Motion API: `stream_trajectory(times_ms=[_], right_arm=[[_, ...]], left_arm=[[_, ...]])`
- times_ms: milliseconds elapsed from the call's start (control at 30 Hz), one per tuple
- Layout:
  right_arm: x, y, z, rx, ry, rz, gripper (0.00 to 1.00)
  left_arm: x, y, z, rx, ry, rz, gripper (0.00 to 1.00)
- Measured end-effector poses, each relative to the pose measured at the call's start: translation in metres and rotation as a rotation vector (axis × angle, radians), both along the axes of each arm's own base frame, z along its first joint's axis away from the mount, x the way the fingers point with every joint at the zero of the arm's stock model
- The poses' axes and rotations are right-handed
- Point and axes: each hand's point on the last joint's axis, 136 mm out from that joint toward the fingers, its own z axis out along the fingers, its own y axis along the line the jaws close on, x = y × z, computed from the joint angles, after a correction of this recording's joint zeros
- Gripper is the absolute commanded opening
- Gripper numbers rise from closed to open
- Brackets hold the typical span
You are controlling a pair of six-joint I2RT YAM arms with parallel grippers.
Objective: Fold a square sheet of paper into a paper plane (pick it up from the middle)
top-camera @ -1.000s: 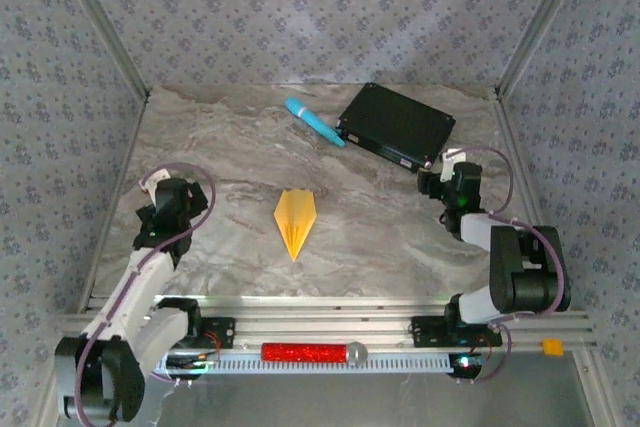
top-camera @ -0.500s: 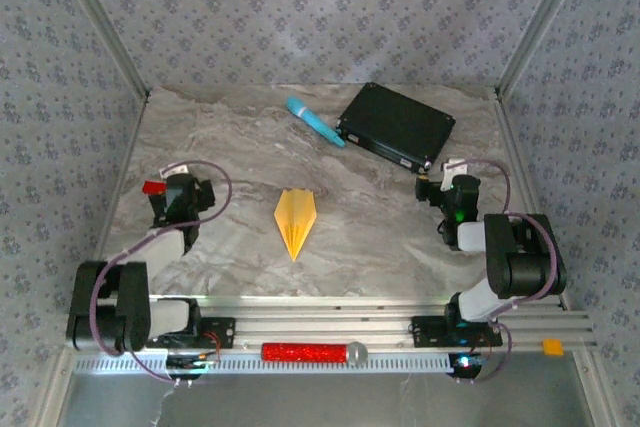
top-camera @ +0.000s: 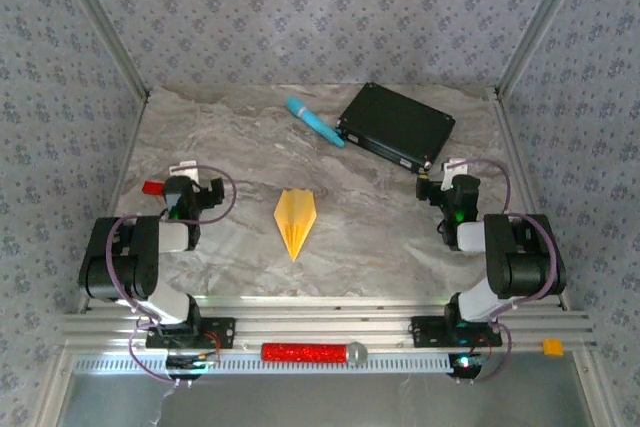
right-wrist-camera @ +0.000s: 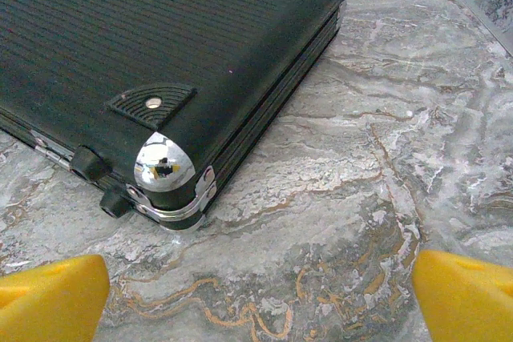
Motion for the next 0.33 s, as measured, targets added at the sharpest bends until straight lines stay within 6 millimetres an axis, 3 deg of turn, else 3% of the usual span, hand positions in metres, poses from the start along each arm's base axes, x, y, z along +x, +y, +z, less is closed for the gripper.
stream_trajectory(times_ms=[167, 333], right_arm=[[0.0001, 0.0000, 0.0002, 0.000, -0.001, 0.000, 0.99], [0.0001, -0.0001, 0.0003, 0.000, -0.001, 0.000, 0.99]], left_arm=[[0.0031, 0.0027, 0.0050, -0.008, -0.023, -0.002, 1.00], [0.0036, -0.0068, 0.0048, 0.005, -0.020, -0.033, 1.00]])
